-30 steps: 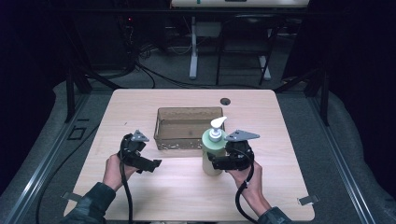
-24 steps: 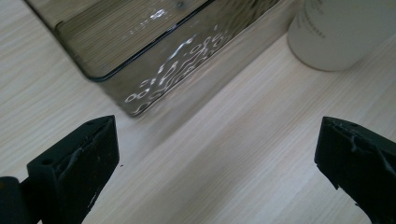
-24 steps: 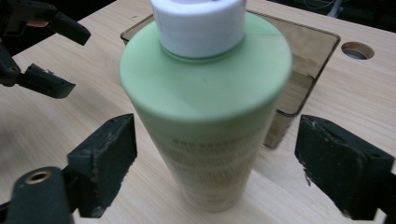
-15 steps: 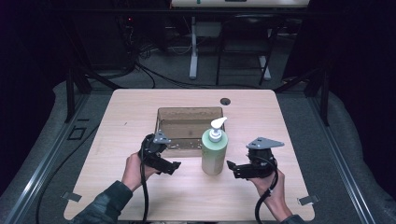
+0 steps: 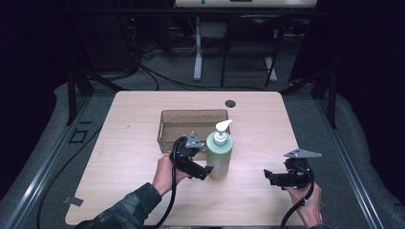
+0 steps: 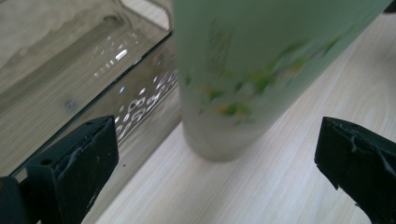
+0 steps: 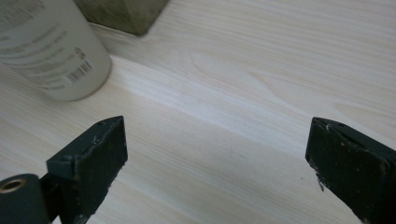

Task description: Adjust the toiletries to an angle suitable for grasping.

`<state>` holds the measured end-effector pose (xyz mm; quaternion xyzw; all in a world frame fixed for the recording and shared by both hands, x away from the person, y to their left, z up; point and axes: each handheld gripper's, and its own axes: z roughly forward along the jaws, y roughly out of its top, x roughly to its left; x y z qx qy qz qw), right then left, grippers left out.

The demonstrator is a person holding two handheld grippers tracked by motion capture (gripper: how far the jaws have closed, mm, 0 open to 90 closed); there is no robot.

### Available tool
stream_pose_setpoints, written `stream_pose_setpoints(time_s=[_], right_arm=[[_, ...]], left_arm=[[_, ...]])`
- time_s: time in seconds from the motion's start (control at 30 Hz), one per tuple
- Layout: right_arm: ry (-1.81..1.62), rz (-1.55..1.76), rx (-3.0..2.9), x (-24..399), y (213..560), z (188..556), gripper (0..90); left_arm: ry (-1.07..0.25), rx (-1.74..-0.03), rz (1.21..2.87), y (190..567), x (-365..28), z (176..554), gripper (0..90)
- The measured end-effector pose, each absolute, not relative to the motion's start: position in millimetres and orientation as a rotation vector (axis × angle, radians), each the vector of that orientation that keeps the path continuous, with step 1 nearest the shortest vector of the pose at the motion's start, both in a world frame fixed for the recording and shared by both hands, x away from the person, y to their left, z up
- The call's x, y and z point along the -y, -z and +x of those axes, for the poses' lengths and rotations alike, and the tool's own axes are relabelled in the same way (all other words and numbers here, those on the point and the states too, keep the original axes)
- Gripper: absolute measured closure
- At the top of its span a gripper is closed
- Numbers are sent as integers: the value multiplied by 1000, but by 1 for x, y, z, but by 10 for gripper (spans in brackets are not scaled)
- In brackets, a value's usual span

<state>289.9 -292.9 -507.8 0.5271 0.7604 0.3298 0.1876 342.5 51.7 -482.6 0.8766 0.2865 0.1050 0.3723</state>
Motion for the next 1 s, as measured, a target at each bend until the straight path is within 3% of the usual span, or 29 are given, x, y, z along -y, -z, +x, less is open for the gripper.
stream_pose_setpoints(time_s=[0.5,0.6,1.0], right_arm=[[-921,1549,-2119,309,514,291,55],[-924,1569,-2108,311,513,291,58],[-914,1545,-2123,311,514,292,59]], left_arm=[[-292,-700,2168,476,-16,348,8],[-300,-698,2166,477,-15,349,113],[-277,-660,2184,476,-22,354,121]])
